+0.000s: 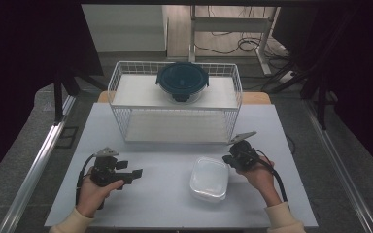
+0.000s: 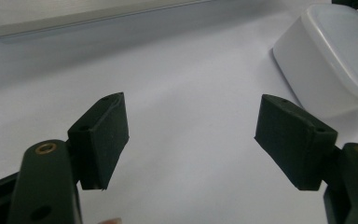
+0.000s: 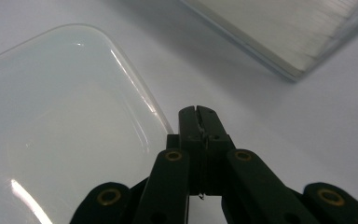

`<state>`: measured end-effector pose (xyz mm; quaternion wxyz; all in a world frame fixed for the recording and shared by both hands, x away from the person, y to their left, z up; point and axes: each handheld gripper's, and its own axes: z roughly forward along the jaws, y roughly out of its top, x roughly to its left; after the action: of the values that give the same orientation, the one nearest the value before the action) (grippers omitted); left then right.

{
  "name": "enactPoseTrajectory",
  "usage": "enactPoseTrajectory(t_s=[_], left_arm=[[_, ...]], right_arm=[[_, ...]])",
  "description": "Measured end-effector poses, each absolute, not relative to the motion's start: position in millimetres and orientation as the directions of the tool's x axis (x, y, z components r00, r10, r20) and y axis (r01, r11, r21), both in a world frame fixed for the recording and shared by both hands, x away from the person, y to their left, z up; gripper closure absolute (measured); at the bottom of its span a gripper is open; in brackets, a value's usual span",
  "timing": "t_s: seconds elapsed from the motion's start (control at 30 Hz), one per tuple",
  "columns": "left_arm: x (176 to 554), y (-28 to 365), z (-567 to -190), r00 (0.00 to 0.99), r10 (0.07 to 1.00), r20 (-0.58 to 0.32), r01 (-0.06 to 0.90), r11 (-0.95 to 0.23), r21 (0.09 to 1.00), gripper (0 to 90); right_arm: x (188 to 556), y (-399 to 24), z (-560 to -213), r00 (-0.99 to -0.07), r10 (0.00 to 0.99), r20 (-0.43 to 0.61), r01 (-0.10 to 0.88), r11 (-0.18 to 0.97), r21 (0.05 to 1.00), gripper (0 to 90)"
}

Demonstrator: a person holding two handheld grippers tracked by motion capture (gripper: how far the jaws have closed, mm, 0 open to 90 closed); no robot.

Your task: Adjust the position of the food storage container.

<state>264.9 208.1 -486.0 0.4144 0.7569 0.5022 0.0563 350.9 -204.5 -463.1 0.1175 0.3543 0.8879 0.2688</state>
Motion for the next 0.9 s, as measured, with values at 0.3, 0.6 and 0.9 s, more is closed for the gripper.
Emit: enactPoseTrajectory(t_s=[0.3,0.6,0.9], left_arm=[[265,209,-486,0.489,0.807,-0.331,0.713,-0.152,0.684,24.9],[264,212,-485,0.484,0.808,-0.335,0.712,-0.141,0.688,25.0],[265,211,-485,0.486,0.810,-0.329,0.711,-0.148,0.687,24.9]], right_arm=[[349,-202,-462,-0.722,0.691,-0.017,0.566,0.605,0.560,89.4],[327,-227,-465,-0.676,0.736,-0.022,0.612,0.578,0.540,89.4],[314,-218,-474,-0.708,0.706,-0.010,0.603,0.613,0.511,89.4]])
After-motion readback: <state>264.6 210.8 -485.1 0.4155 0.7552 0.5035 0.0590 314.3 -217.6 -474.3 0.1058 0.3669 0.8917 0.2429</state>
